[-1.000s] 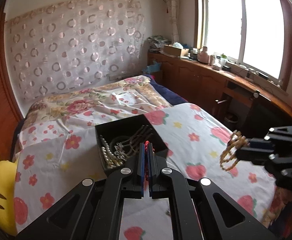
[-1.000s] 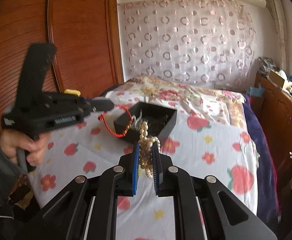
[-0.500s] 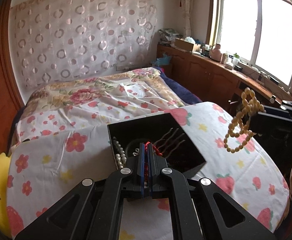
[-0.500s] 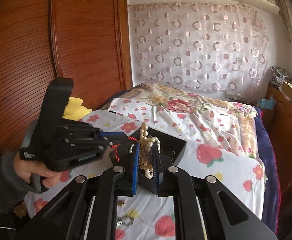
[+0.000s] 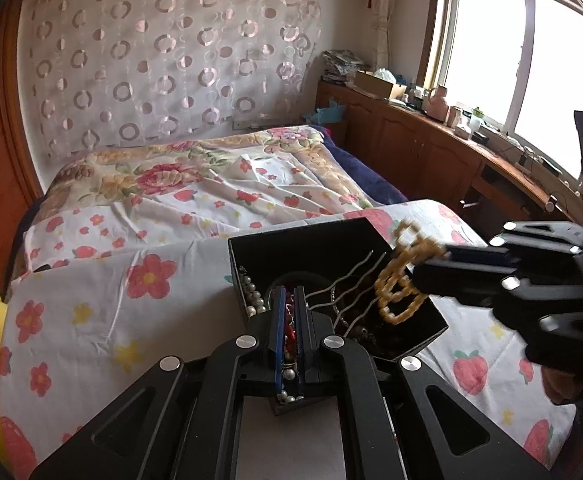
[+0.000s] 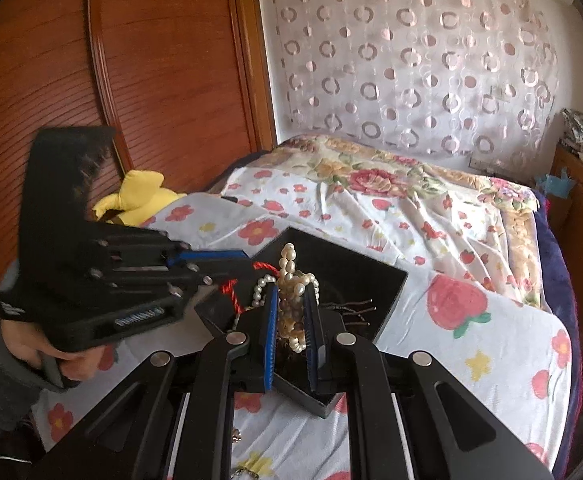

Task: Organize jewelry
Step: 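Open both grippers and lift them out of the black box, then grasp the black cord necklace with green pendant with the right gripper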

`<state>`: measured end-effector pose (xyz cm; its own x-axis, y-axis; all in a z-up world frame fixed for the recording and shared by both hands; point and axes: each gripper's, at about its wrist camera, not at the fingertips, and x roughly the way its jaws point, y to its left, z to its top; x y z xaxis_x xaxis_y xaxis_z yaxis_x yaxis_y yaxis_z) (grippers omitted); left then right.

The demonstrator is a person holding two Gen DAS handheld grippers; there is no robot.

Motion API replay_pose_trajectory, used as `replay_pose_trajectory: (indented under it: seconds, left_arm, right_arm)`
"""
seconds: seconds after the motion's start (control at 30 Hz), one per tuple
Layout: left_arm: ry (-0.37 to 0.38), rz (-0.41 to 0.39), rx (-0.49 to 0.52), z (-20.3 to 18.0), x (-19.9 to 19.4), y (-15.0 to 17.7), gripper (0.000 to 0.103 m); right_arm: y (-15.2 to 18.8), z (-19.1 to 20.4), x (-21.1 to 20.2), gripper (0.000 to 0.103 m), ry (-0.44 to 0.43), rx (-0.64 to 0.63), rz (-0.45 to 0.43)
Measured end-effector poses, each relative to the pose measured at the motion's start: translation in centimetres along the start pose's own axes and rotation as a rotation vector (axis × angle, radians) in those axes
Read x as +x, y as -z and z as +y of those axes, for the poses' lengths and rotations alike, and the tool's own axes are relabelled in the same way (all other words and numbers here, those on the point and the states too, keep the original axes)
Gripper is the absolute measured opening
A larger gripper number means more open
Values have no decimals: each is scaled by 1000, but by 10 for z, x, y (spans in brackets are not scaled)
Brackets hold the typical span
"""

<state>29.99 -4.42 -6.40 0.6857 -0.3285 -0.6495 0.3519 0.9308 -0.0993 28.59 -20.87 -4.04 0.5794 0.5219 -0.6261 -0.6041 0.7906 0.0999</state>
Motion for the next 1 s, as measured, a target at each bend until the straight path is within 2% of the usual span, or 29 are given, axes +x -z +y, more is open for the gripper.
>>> replay_pose_trajectory:
  seconds: [0.1,0.23,0.33,0.5,0.53,0.57,0.67,1.0]
  left_arm:
    - [6,-4,-1,0,-1,-2,2]
    - [3,-19,0,2,-7,0,19]
    - [-8,-32,1,1,-13,2,26]
    - [-18,-53,-5,-1,-29,9,50]
    - [-22,-63,-8,-1,-34,13,61]
    - [-24,-69,-10,-2,-37,15,69]
    - [-33,-76,-19,-1,-46,27,80]
    - [-36,-34,-48,-1,-60,68,81]
  right_arm:
    - [3,1,5,16,6,-2,9]
    - [3,-1,9,18,25,0,12]
    - [5,-2,6,18,30,14,10]
    - [17,-4,-10,18,41,44,-3]
    - [20,-3,-13,18,42,49,-2]
    - [25,-2,-17,18,43,53,0]
    - [45,4,-26,20,50,55,22]
    - [110,29,-22,20,35,82,165]
